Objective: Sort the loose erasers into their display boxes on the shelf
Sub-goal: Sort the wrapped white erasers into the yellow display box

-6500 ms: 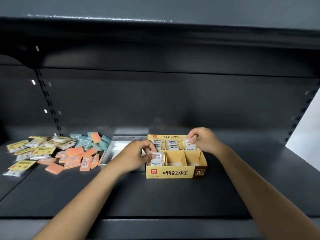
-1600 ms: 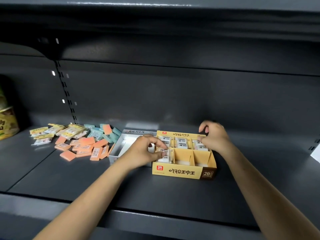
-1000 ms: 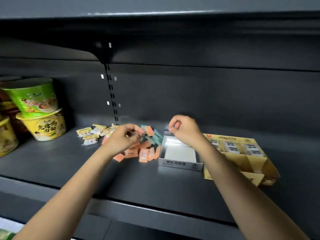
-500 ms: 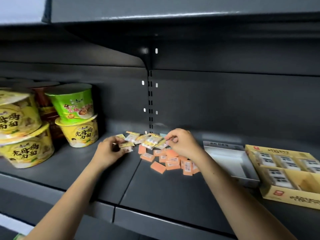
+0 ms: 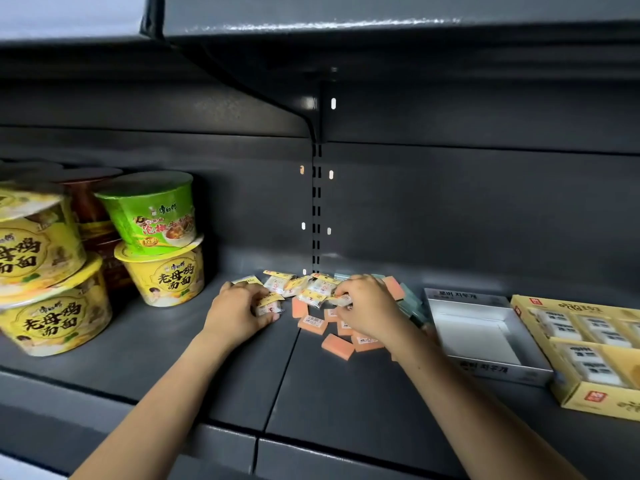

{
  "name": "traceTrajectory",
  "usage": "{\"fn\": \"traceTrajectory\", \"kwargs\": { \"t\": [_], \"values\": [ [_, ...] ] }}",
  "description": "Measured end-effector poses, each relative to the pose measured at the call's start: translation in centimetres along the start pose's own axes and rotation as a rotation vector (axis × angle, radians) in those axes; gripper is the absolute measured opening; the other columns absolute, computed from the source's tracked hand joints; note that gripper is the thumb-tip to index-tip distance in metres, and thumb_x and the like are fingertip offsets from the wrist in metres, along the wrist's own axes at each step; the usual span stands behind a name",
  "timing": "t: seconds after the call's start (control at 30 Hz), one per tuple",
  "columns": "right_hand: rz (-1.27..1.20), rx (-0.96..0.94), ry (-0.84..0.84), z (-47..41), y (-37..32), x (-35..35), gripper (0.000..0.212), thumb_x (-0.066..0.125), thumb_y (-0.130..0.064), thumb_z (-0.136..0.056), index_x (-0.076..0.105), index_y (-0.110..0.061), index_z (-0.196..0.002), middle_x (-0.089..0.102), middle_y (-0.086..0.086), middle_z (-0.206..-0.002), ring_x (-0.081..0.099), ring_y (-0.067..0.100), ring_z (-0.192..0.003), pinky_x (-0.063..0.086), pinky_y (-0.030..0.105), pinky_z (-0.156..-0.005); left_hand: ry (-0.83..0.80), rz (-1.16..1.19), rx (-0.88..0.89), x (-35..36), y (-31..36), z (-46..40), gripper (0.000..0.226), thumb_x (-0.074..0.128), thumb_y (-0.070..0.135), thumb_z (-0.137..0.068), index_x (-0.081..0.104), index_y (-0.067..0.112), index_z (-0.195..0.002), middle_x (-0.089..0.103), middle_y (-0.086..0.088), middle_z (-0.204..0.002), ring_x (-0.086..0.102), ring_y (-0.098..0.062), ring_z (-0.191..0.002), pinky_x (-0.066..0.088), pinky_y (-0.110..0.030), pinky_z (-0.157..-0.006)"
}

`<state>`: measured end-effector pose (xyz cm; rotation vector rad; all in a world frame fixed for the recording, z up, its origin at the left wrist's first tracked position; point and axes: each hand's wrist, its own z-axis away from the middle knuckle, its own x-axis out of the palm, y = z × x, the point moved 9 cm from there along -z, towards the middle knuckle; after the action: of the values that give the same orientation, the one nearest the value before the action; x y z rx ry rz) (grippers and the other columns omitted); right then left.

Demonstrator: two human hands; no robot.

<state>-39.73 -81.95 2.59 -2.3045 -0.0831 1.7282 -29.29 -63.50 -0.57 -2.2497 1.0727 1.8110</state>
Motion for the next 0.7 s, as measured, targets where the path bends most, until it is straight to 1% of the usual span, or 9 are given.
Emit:
{"fn": "traceTrajectory", "kwargs": {
  "t": [0.13,0.23,0.3,0.4,0.47,0.53,0.6,0.63,0.7],
  "values": [
    [-0.035,-0.049,0.048,0.6,-0.3,-0.4,0.032,0.058,-0.022,-0.087,0.064,-0.020,-0.117,0.064,0.001,-0.119,0.052,0.020,-0.112,0.037,0.032,-0.099,0.067,-0.059,0.054,-0.1,0.6,0.3,0.043,0.061,0.048,-0.081,0.061,0.023,-0.116,0.068,0.001,-0.107,0.046,-0.024,-0.104,0.045,-0.033,-0.085],
    [-0.026,-0.104,0.097,1.3,-0.4,-1.0,0.027,0.053,-0.021,-0.090,0.065,-0.019,-0.113,0.066,0.000,-0.114,0.054,0.020,-0.107,0.036,0.030,-0.096,0.146,-0.038,0.046,-0.9,0.7,0.7,0.038,0.055,0.041,-0.088,0.057,0.018,-0.119,0.070,-0.006,-0.102,0.047,-0.029,-0.104,0.045,-0.035,-0.084],
    [-0.034,-0.111,0.139,1.7,-0.1,-1.9,0.023,0.051,-0.024,-0.092,0.066,-0.019,-0.108,0.067,0.000,-0.108,0.056,0.020,-0.102,0.038,0.029,-0.088,0.183,-0.065,0.042,-1.2,1.0,1.0,0.039,0.052,0.037,-0.090,0.053,0.013,-0.121,0.070,-0.011,-0.096,0.048,-0.033,-0.103,0.045,-0.037,-0.083],
    [-0.075,-0.053,0.215,2.2,1.1,-3.4,0.022,0.050,-0.030,-0.093,0.066,-0.019,-0.105,0.068,-0.002,-0.101,0.059,0.018,-0.092,0.041,0.028,-0.071,0.207,-0.110,0.039,-1.6,1.2,1.3,0.034,0.046,0.033,-0.094,0.053,0.011,-0.118,0.069,-0.015,-0.090,0.051,-0.035,-0.097,0.045,-0.039,-0.077],
    [-0.204,0.008,0.249,2.5,2.2,-3.9,0.020,0.054,-0.032,-0.092,0.066,-0.019,-0.102,0.069,-0.002,-0.093,0.063,0.015,-0.081,0.050,0.032,-0.068,0.223,-0.053,0.030,-2.2,1.2,1.7,0.027,0.044,0.030,-0.095,0.055,0.012,-0.111,0.067,-0.016,-0.088,0.052,-0.035,-0.095,0.044,-0.039,-0.072],
    [-0.377,0.087,0.279,2.9,3.3,-4.5,0.017,0.057,-0.033,-0.091,0.066,-0.021,-0.098,0.069,-0.006,-0.082,0.064,0.010,-0.072,0.054,0.032,-0.065,0.213,0.038,0.029,-2.5,1.0,2.0,0.021,0.047,0.031,-0.094,0.056,0.015,-0.104,0.065,-0.013,-0.091,0.054,-0.033,-0.095,0.043,-0.036,-0.070],
    [-0.599,0.160,0.288,3.1,3.9,-5.1,0.011,0.059,-0.028,-0.091,0.066,-0.020,-0.092,0.067,-0.009,-0.077,0.062,0.003,-0.071,0.052,0.027,-0.067,0.162,0.088,0.021,-2.4,0.8,2.0,0.020,0.056,0.033,-0.089,0.057,0.018,-0.103,0.064,-0.009,-0.094,0.055,-0.029,-0.096,0.039,-0.031,-0.069],
    [-0.716,0.194,0.291,3.3,4.2,-5.5,0.009,0.060,-0.025,-0.091,0.065,-0.020,-0.086,0.066,-0.007,-0.076,0.061,0.003,-0.071,0.051,0.026,-0.068,0.148,0.091,0.020,-2.5,0.8,2.0,0.022,0.060,0.033,-0.087,0.057,0.018,-0.102,0.064,-0.009,-0.094,0.057,-0.029,-0.094,0.037,-0.030,-0.068],
    [-0.892,0.267,0.306,4.0,5.3,-6.3,0.013,0.060,-0.023,-0.091,0.064,-0.017,-0.080,0.068,0.000,-0.076,0.062,0.011,-0.070,0.050,0.029,-0.067,0.175,0.063,0.028,-3.2,1.2,2.1,0.022,0.064,0.031,-0.084,0.058,0.017,-0.098,0.067,-0.009,-0.087,0.061,-0.031,-0.085,0.038,-0.030,-0.063]
  ]
}}
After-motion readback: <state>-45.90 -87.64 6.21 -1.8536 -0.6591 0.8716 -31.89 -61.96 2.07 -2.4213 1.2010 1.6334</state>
